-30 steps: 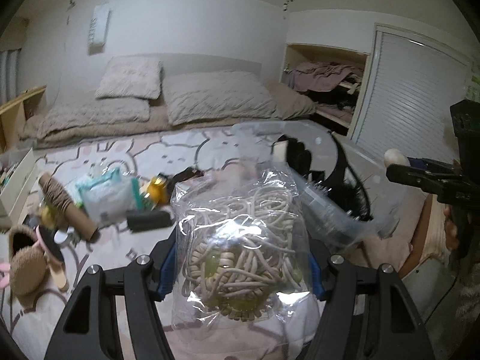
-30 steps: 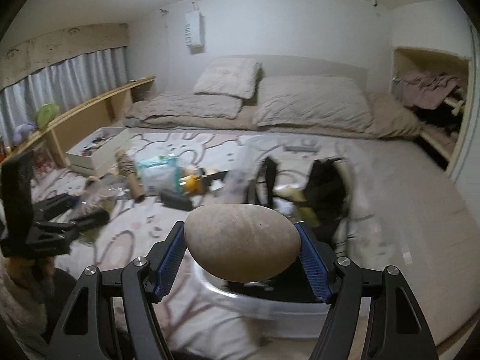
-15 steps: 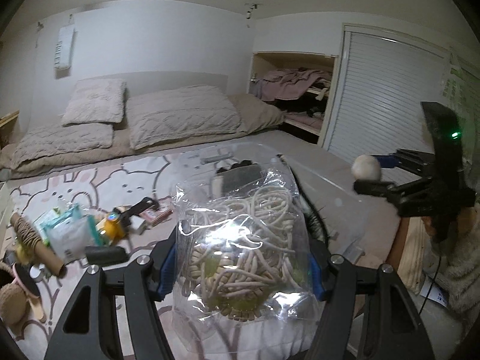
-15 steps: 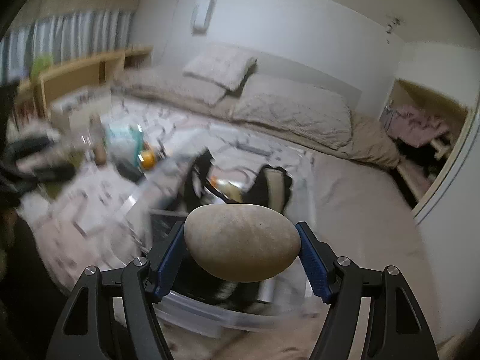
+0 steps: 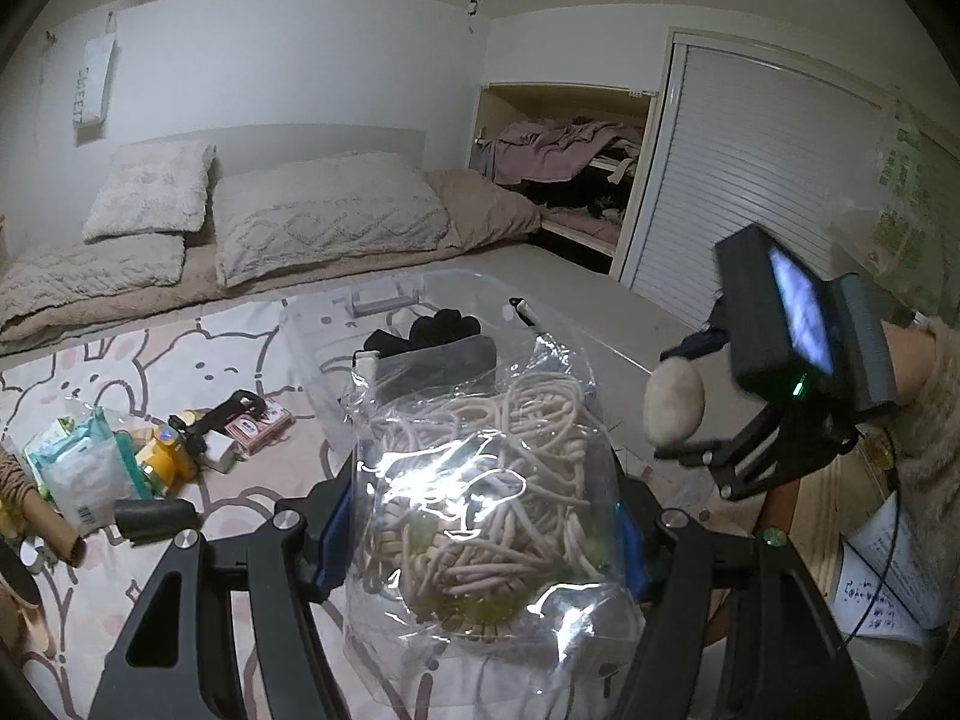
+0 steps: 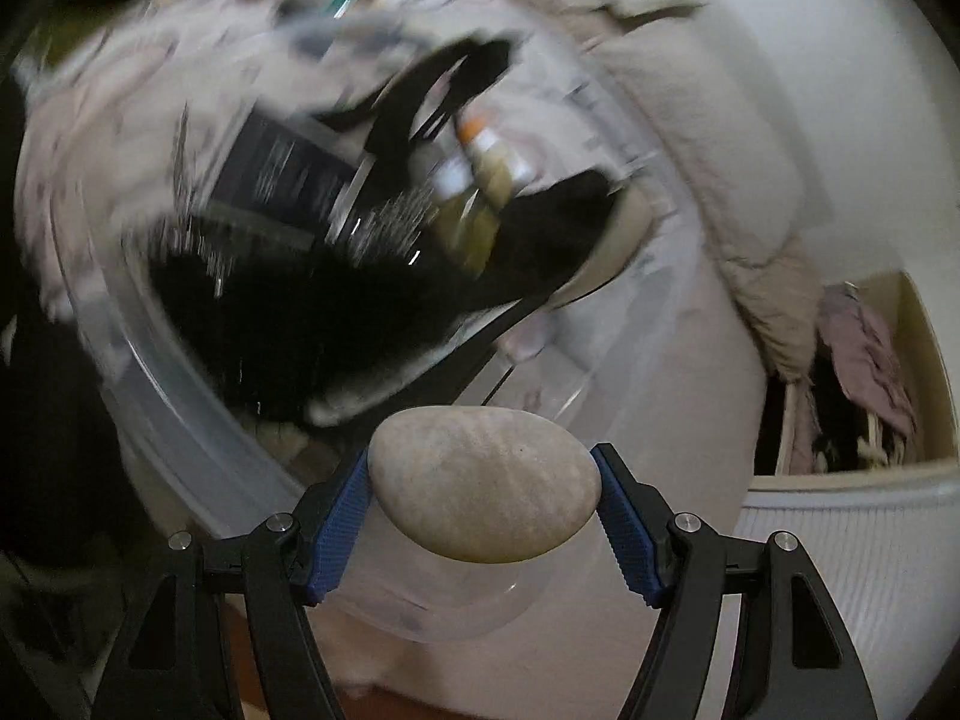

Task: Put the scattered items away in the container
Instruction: 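Carry the stone with the right tool while the left tool carries the cord bag to the bin, then drop the stone into the bin with the right tool while the left tool lowers the cord bag in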

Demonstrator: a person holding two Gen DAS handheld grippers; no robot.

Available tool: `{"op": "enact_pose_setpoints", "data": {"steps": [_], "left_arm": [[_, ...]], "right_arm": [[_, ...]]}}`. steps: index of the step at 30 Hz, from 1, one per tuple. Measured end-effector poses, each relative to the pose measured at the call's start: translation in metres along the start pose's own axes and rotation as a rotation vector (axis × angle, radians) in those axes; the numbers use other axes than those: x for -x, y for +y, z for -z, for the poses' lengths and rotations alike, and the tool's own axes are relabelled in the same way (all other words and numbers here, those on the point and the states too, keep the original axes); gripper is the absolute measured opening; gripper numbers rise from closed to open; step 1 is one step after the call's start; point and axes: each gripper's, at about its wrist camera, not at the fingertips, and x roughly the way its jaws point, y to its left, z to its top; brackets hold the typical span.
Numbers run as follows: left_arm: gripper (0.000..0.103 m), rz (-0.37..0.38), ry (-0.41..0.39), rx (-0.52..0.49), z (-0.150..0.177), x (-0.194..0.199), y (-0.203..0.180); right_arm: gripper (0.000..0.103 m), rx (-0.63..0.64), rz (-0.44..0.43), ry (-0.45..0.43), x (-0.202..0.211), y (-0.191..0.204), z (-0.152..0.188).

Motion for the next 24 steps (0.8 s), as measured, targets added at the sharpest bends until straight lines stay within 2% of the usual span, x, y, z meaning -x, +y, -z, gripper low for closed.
{"op": "enact_pose_setpoints", "data": {"steps": [4, 7, 9, 16, 24], "left_arm": [[0.068, 0.01, 0.017, 0.005, -0.001, -0.01, -0.001], [0.068, 0.017, 0.029, 0.007, -0.002, -0.017, -0.002], [0.068, 0.02, 0.034, 0.009, -0.002, -0.02, -0.002], [0.068, 0.038, 0.057, 0.016, -0.001, -0.032, -0.005], [0.068, 0.068, 0.084, 0.022, -0.001, -0.044, -0.017]], "right_arm": [[0.073, 0.039, -0.06, 0.074, -0.009, -0.006, -0.005], [0.076, 0.091, -0.034, 0.123, -0.011, -0.005, -0.006], [0.099, 0.098, 0.006, 0.146, -0.011, -0.009, -0.004], [0.1, 0.032, 0.047, 0.048, 0.019, -0.025, 0.003], [0.1, 0.024, 0.077, 0.041, 0.053, -0.034, 0.019]]}}
